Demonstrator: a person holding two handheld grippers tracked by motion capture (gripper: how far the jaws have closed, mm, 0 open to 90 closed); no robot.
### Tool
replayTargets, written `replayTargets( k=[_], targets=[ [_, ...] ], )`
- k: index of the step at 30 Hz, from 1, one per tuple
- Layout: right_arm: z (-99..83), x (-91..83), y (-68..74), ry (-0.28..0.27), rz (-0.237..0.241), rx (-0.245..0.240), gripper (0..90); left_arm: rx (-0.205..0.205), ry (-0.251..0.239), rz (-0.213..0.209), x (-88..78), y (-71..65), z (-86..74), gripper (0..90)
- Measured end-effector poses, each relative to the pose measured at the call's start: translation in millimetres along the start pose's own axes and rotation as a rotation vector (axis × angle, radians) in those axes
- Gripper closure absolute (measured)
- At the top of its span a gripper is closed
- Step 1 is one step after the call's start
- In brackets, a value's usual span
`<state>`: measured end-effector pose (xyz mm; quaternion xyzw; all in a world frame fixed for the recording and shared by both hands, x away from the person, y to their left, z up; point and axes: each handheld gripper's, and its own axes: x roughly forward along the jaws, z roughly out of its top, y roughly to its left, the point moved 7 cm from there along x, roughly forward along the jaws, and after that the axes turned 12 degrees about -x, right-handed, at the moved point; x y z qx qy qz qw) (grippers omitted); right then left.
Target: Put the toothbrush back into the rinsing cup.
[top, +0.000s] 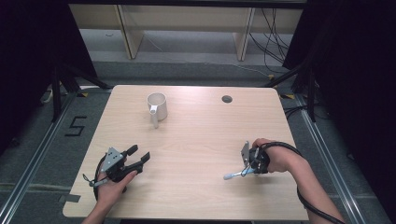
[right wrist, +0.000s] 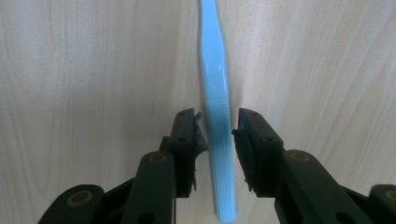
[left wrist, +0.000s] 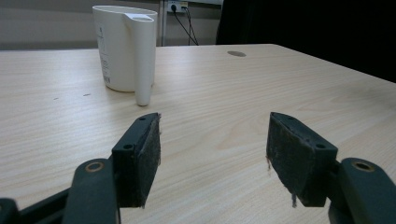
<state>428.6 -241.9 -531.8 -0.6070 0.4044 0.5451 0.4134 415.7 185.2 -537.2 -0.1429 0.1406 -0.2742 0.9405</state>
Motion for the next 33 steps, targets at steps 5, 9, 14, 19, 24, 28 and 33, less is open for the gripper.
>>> replayTargets(
  k=[5,9,14,19,24,28,33],
  targets=[
    [1.3,1.1,3.7,0.003,0.024,0.027,68.4,0.003,0.011,0.010,-1.0,0.2,-0.4,34.8],
    [0.8,3.6,1.3,-0.007,0.010,-0.001,68.3,0.004,0.015,0.012,-1.2,0.3,-0.5,34.8],
    [0.7,3.8,0.3,0.006,0.020,0.002,69.0,0.003,0.011,0.010,-1.0,0.2,-0.4,34.8],
    [0.6,4.6,0.6,0.011,0.034,0.011,71.1,-0.001,-0.001,0.000,-0.1,0.2,0.1,34.8],
    [1.0,6.0,-0.9,0.004,0.039,0.006,71.7,0.000,0.000,0.001,-0.1,-0.1,0.0,34.8],
    [-0.2,7.0,-1.9,0.010,0.044,0.005,72.3,-0.002,-0.003,0.002,0.1,0.3,0.2,34.8],
    [-0.1,9.6,-2.9,-0.002,0.049,-0.003,73.1,0.000,-0.001,0.000,-0.1,0.1,0.1,34.8]
  ],
)
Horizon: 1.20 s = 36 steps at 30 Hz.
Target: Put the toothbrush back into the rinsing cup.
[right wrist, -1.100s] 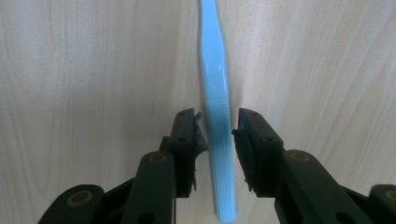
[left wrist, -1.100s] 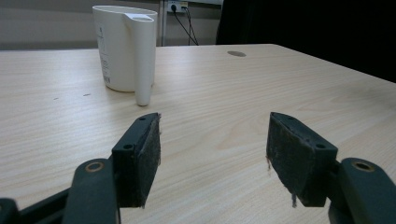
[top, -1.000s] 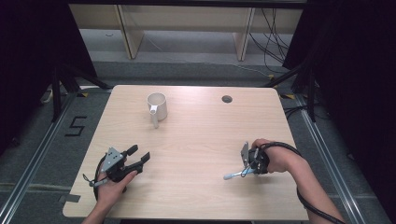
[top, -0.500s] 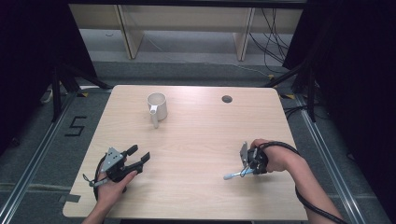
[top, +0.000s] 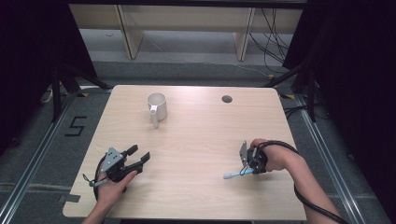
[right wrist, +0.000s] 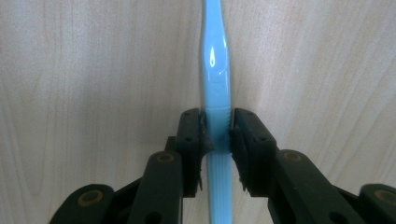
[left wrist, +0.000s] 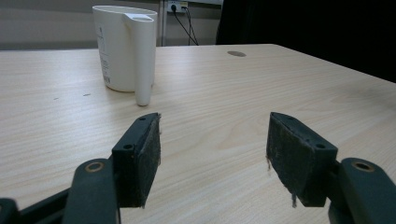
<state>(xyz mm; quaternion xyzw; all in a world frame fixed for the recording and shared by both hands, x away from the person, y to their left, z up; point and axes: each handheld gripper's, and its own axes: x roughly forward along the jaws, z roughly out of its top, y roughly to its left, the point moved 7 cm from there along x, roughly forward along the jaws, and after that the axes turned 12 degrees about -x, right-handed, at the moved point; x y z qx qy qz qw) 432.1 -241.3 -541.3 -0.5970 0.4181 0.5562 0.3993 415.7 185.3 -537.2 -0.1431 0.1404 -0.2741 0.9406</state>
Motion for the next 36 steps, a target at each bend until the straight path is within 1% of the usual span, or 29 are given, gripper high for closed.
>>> replayTargets(
  k=[1,2,3,4,6,7,8,10,11,12,13,16,17,19,20,21,22,23,25,26,27,28,29,30,31,33,34,35,36],
  targets=[
    [-0.1,0.6,-0.8,-0.003,0.000,-0.007,73.7,0.000,-0.001,0.000,0.0,0.0,0.0,34.8],
    [0.2,0.5,-0.1,-0.004,0.003,0.009,74.0,-0.001,0.000,0.000,0.0,0.1,0.0,34.8],
    [0.6,1.9,-0.6,-0.017,0.001,0.005,74.3,-0.001,0.000,0.000,0.1,0.1,0.0,34.8],
    [0.2,1.4,-1.1,-0.010,0.006,-0.001,74.7,0.000,0.001,0.000,0.0,0.1,0.0,34.8],
    [0.5,1.7,-1.0,-0.014,0.007,0.004,76.4,0.000,0.000,0.000,0.0,-0.2,-0.1,34.8],
    [0.6,1.9,-1.6,-0.018,0.009,-0.004,77.0,0.000,0.000,0.000,0.0,-0.2,-0.1,34.8],
    [0.3,1.8,-1.6,-0.017,0.008,0.003,77.7,0.001,0.001,0.000,0.0,-0.2,-0.1,34.8],
    [0.0,-0.5,1.5,0.004,0.030,0.044,78.2,0.000,0.000,0.000,0.0,-0.2,-0.1,34.8],
    [0.3,-0.5,1.8,0.002,0.039,0.050,78.3,0.001,0.000,0.000,0.0,-0.2,-0.1,34.8],
    [0.3,-0.2,0.9,-0.002,0.034,0.049,78.7,0.000,0.000,0.000,0.0,-0.2,-0.1,34.9],
    [0.5,-0.5,1.5,-0.004,0.041,0.067,78.9,-0.001,-0.001,-0.001,0.0,-0.2,0.0,34.8],
    [-0.8,0.5,-0.8,-0.010,0.046,0.047,79.1,-0.002,-0.001,-0.001,0.0,0.0,0.1,34.8],
    [-0.9,-1.1,0.7,0.004,0.058,0.066,79.2,-0.003,-0.001,-0.002,0.0,0.2,0.1,34.8],
    [-1.0,-0.7,1.1,-0.001,0.068,0.070,79.3,-0.003,-0.001,-0.002,-0.1,0.2,0.1,34.8],
    [-1.4,-0.3,0.8,-0.006,0.067,0.065,79.2,-0.003,-0.001,-0.002,-0.1,0.2,0.1,34.8],
    [-1.1,-0.2,2.1,-0.012,0.056,0.086,79.3,-0.003,-0.001,-0.001,-0.1,0.1,0.1,34.9],
    [-2.0,0.6,1.3,-0.019,0.044,0.077,79.3,-0.002,-0.001,0.003,0.0,0.3,0.1,34.8],
    [-2.4,-1.0,2.2,-0.014,0.042,0.091,79.3,-0.001,-0.001,0.002,0.0,0.2,0.1,34.9],
    [-3.1,-3.1,2.9,-0.020,0.035,0.103,79.3,-0.001,0.000,0.001,0.1,-0.2,-0.1,34.9],
    [-3.3,-5.0,3.6,-0.026,0.027,0.115,79.3,0.001,0.004,0.005,-0.3,-0.1,-0.2,34.9],
    [-3.4,-7.1,5.3,-0.024,0.024,0.138,79.3,0.004,0.017,0.016,-1.5,0.3,-0.6,34.9],
    [-3.1,-7.8,1.3,-0.050,0.010,0.084,79.3,0.004,0.014,0.014,-1.2,0.2,-0.6,34.9],
    [-3.5,-10.6,5.6,-0.041,0.014,0.153,79.3,0.005,0.015,0.014,-1.2,0.2,-0.6,34.9],
    [-3.1,-12.0,6.2,-0.050,0.015,0.159,79.3,0.005,0.016,0.015,-1.1,0.2,-0.6,34.9],
    [-3.2,-13.6,6.3,-0.052,0.002,0.161,79.3,0.004,0.015,0.015,-1.0,0.2,-0.6,34.9],
    [-2.5,-16.5,6.8,-0.068,-0.008,0.172,79.3,0.003,0.014,0.017,-1.1,0.3,-0.6,34.8],
    [-1.7,-17.6,7.3,-0.077,-0.013,0.185,79.3,0.003,0.013,0.018,-1.3,0.4,-0.5,34.8],
    [-0.9,-19.2,8.1,-0.083,-0.019,0.203,79.3,-0.002,-0.003,0.005,0.1,0.2,0.1,34.8],
    [-0.9,-22.0,9.1,-0.084,-0.031,0.235,79.3,-0.002,-0.003,0.006,0.0,0.3,0.1,34.9]
  ],
)
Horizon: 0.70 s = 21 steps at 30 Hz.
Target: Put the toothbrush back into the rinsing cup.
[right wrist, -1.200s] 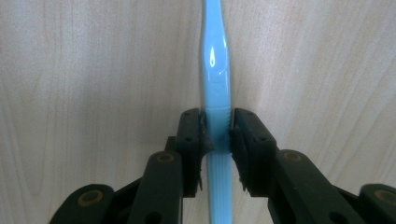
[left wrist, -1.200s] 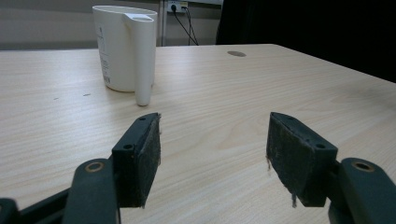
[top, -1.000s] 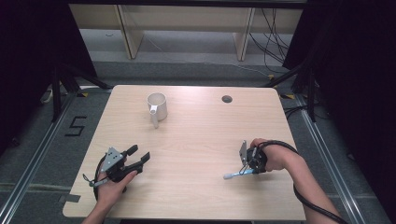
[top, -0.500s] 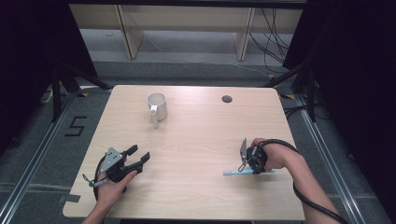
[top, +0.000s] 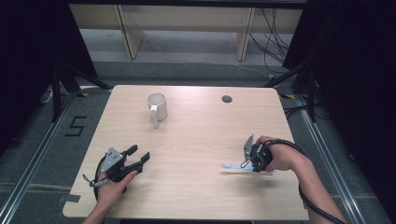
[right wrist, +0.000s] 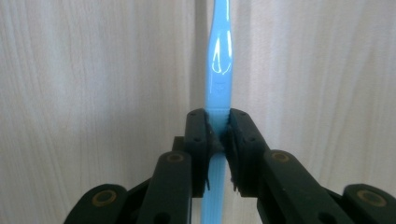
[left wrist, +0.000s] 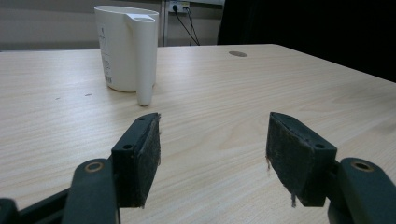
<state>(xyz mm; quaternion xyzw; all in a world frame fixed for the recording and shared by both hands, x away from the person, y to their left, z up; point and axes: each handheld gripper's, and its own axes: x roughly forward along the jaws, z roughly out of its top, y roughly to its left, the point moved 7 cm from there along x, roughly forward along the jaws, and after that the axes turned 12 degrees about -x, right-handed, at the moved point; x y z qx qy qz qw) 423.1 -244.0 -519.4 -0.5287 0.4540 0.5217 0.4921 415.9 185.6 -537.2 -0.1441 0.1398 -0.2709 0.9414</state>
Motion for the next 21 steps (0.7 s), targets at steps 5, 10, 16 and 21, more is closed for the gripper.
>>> replayTargets(
  k=[5,10,16,21],
  targets=[
    [1.7,-7.6,-1.8,-0.061,-0.056,0.021,79.4,0.002,0.001,0.000,0.1,-0.2,-0.1,34.8],
    [1.8,-19.8,-1.3,-0.106,-0.111,0.091,79.4,0.006,0.017,0.011,-1.2,-0.1,-0.7,34.8],
    [7.9,-31.1,-3.0,-0.206,-0.156,0.151,79.5,0.007,0.019,0.010,-0.9,-0.2,-0.8,34.7],
    [13.3,-38.6,-5.8,-0.270,-0.225,0.213,79.5,0.006,0.019,0.010,-0.9,-0.1,-0.8,34.7]
  ],
)
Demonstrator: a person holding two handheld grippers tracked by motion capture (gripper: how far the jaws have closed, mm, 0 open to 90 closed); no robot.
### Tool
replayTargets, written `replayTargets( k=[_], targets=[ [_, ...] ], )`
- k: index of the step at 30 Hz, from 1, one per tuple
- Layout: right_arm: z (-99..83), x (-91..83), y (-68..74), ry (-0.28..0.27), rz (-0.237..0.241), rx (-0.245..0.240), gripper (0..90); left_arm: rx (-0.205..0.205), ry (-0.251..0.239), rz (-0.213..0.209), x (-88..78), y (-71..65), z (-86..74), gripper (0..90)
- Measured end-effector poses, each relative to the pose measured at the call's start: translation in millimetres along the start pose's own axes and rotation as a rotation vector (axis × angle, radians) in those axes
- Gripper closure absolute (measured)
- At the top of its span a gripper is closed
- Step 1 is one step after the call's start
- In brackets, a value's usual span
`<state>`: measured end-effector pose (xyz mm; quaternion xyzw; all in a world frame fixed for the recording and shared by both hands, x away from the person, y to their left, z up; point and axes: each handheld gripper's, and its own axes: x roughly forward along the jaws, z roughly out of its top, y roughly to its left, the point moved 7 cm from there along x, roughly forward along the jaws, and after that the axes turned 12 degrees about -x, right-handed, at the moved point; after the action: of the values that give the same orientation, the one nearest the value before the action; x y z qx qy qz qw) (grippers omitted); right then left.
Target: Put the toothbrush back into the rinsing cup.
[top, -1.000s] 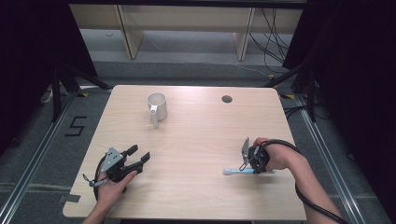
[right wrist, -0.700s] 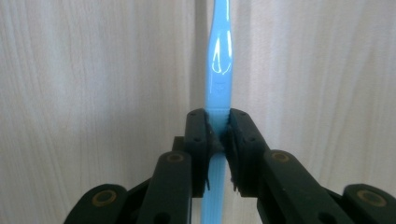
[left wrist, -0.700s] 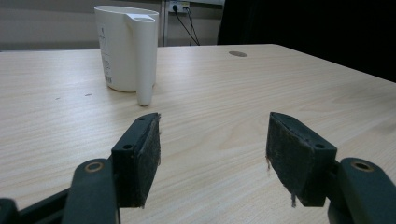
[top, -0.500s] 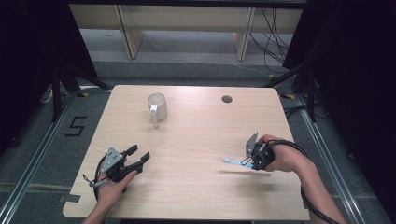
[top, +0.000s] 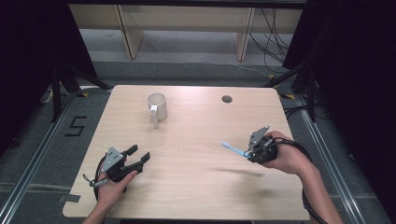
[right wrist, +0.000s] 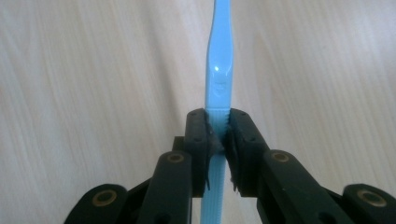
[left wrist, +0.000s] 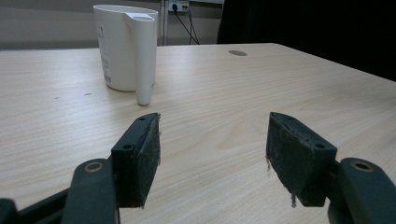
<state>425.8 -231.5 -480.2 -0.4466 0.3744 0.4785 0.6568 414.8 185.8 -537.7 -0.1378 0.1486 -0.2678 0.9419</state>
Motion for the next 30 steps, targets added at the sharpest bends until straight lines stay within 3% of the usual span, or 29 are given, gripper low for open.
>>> replayTargets(
  k=[6,10,11,13,17,24,26,30],
  targets=[
    [10.0,-2.8,-4.8,-0.080,-0.069,0.067,79.5,-0.003,-0.002,-0.001,0.0,0.0,0.1,34.7],
    [18.2,-5.8,-10.4,-0.165,-0.137,0.148,79.5,-0.003,-0.003,0.000,-0.1,0.0,0.1,34.7],
    [19.0,-6.4,-13.4,-0.186,-0.162,0.137,79.5,-0.003,-0.003,0.001,-0.2,0.1,0.2,34.7],
    [20.6,-9.0,-16.3,-0.209,-0.204,0.170,79.5,-0.002,-0.003,0.001,-0.3,0.3,0.2,34.7],
    [26.2,-12.7,-16.6,-0.280,-0.238,0.240,79.5,-0.003,-0.002,0.001,-0.2,0.3,0.2,34.7],
    [35.0,-15.7,-18.7,-0.378,-0.304,0.317,79.6,-0.006,-0.008,-0.003,0.0,0.1,0.4,34.8],
    [37.7,-16.4,-20.9,-0.403,-0.336,0.311,79.6,-0.008,-0.018,-0.012,1.0,0.0,0.8,34.7],
    [46.1,-18.2,-19.9,-0.450,-0.375,0.345,79.6,-0.004,-0.018,-0.013,0.8,-0.5,0.6,34.8]
  ],
)
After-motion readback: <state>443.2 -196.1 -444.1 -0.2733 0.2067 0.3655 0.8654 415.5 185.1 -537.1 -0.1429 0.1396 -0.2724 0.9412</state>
